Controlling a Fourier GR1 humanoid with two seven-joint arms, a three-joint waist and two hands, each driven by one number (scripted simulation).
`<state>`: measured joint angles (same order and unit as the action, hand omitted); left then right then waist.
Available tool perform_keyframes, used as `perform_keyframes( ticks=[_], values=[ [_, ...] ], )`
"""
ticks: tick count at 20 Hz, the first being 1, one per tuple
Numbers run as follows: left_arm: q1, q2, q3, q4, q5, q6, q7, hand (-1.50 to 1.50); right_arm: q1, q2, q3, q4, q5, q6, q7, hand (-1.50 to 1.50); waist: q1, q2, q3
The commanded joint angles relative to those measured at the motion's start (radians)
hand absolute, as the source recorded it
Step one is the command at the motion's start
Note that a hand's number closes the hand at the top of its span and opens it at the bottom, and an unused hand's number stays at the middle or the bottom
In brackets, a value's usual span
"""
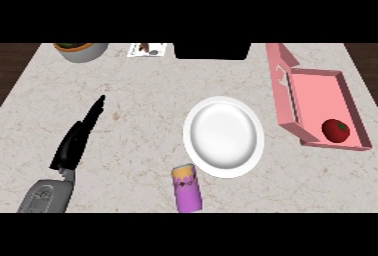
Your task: Pick the tomato from the plate and place it in the cardboard box
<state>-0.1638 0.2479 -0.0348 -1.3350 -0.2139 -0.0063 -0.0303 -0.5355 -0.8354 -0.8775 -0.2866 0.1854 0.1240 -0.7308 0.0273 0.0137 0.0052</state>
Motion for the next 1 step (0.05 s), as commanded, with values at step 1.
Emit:
perform_keyframes(
  ticks=[1],
  values=[
    [-0.030,-0.043,-0.029,0.017,-0.037,0.033,0.014,0.00,0.025,-0.037,0.012,0.049,0.009,0.024,-0.059,-1.50,-0.001,0.002,0.001]
  ],
)
